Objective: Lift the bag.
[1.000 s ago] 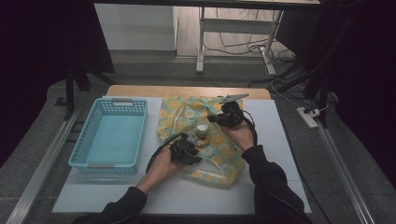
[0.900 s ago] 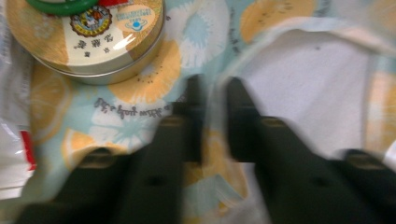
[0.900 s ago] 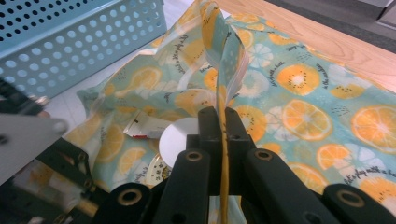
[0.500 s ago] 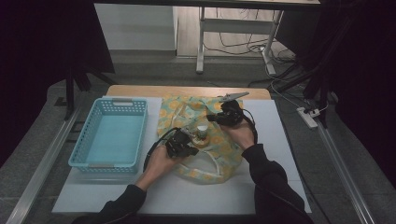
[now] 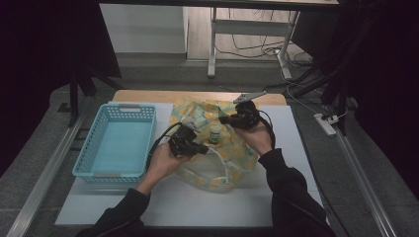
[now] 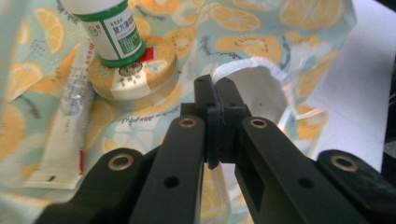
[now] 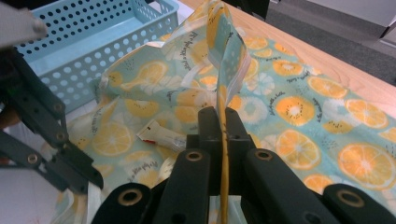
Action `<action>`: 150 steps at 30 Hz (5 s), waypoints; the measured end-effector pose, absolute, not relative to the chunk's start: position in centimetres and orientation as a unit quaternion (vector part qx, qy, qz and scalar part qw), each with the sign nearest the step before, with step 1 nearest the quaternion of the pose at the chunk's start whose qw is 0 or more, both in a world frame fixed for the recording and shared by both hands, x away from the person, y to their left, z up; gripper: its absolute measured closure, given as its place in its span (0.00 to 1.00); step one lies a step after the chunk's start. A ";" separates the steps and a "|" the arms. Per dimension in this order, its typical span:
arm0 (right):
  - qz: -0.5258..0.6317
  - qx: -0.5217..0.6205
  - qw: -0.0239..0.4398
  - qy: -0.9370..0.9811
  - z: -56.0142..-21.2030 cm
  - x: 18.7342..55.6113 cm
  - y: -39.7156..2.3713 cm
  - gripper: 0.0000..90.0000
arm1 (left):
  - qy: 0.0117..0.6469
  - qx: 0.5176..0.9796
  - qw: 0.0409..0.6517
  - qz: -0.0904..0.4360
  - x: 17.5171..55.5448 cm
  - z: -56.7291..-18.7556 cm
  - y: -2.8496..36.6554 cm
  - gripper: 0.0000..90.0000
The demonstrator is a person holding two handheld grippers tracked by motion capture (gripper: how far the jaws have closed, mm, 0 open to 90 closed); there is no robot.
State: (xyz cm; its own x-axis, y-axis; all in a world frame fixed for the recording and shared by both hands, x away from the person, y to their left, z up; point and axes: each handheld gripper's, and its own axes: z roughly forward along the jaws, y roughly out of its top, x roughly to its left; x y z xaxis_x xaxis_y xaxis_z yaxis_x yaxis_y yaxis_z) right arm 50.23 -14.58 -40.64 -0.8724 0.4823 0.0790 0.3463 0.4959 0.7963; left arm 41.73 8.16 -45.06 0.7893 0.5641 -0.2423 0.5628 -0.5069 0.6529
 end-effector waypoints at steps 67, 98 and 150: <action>0.510 0.190 0.126 0.829 -25.6 48.3 -13.8 1.00 | 0.302 0.785 0.533 0.090 44.6 -23.7 11.8 1.00; 0.499 0.241 0.117 0.824 -29.2 50.1 -14.3 0.66 | 0.326 0.797 0.493 0.127 46.6 -27.6 10.7 0.65; 0.495 0.254 0.113 0.823 -38.6 43.8 -18.4 0.04 | 0.364 0.799 0.458 0.141 35.8 -39.5 18.1 0.00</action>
State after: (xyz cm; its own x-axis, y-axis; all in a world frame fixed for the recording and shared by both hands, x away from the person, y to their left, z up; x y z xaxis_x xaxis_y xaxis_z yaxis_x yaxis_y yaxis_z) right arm 43.80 -18.43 -38.58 -0.8456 0.5297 0.0658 0.3067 0.3812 0.8722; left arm 35.85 18.06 -39.47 0.6958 0.7099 -0.1090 0.4520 -0.3149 0.8346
